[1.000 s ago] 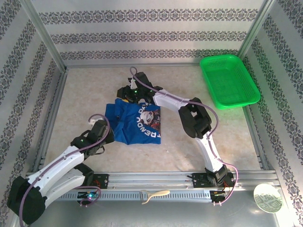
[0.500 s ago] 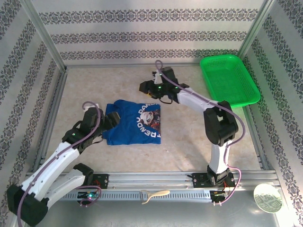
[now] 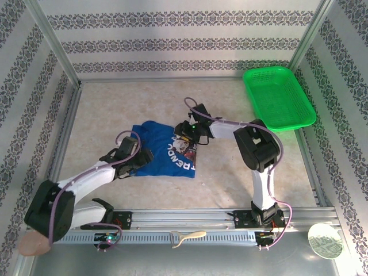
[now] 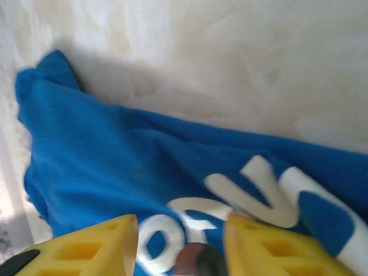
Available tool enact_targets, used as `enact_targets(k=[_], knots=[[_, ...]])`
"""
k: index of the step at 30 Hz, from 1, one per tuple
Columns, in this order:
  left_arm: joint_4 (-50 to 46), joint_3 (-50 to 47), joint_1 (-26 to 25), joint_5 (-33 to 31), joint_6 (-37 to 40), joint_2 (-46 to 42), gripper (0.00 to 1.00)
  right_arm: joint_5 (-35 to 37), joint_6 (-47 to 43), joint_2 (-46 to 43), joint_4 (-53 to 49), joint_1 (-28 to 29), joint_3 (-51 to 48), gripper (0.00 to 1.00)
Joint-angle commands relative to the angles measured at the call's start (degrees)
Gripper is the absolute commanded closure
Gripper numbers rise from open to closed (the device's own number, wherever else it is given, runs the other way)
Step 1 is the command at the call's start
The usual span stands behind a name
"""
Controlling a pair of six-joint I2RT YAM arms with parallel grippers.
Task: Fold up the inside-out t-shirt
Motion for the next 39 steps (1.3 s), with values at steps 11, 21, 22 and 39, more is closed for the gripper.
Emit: enact_targets(k=[11,21,22,39], knots=[[-3.54,39.76,4.88,20.39,22.31,39.59,0.21,22.28,32.08,-24.01,11.93,8.66,-42.18,0.5],[-15.8,63.95,6.85,23.75,28.87,42.81,0.17,25.63,17.57,-44.09,5.21,12.1,-40.05,0.47],[-17.51,63.91,7.24,23.07,28.3,41.07,0.15,24.66,12.94,-46.37,1.97,9.38,-38.12,0.46],[-9.45,37.53,12.28,25.53,20.51,31.3,0.1,-3.05,-22.82,-19.08,-7.21,-14.32,-11.68,0.4]])
